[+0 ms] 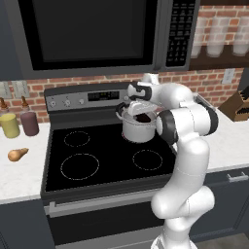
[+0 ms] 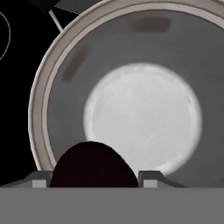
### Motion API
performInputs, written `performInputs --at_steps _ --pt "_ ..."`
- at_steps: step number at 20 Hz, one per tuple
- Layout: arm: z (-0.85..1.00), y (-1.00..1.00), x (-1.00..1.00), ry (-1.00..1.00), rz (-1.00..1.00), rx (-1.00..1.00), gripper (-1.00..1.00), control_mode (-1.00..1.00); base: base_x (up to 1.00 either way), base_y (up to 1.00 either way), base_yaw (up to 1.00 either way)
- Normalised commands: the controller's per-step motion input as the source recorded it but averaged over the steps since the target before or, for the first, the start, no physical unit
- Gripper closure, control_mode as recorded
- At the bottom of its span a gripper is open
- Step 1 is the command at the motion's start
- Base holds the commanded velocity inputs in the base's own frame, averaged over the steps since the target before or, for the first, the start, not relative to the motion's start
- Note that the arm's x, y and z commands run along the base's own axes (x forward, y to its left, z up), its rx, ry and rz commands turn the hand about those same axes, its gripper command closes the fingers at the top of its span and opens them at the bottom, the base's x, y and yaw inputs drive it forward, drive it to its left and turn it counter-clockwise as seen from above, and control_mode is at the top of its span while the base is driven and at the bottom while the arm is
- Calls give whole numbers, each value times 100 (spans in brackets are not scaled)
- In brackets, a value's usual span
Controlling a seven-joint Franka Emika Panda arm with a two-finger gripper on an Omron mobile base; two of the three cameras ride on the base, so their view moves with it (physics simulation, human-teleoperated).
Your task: Put the avocado and squash in the pot. Retrieve the spatula and lightly stir the vegetables in the pot.
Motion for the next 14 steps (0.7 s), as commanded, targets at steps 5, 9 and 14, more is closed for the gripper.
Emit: performInputs --at_steps 5,9,14 --pt "-21 -6 20 0 -3 0 100 -100 0 0 0" --pt "-38 0 17 0 -2 0 100 -100 0 0 0" --pt "-52 0 14 0 0 0 100 -100 0 0 0"
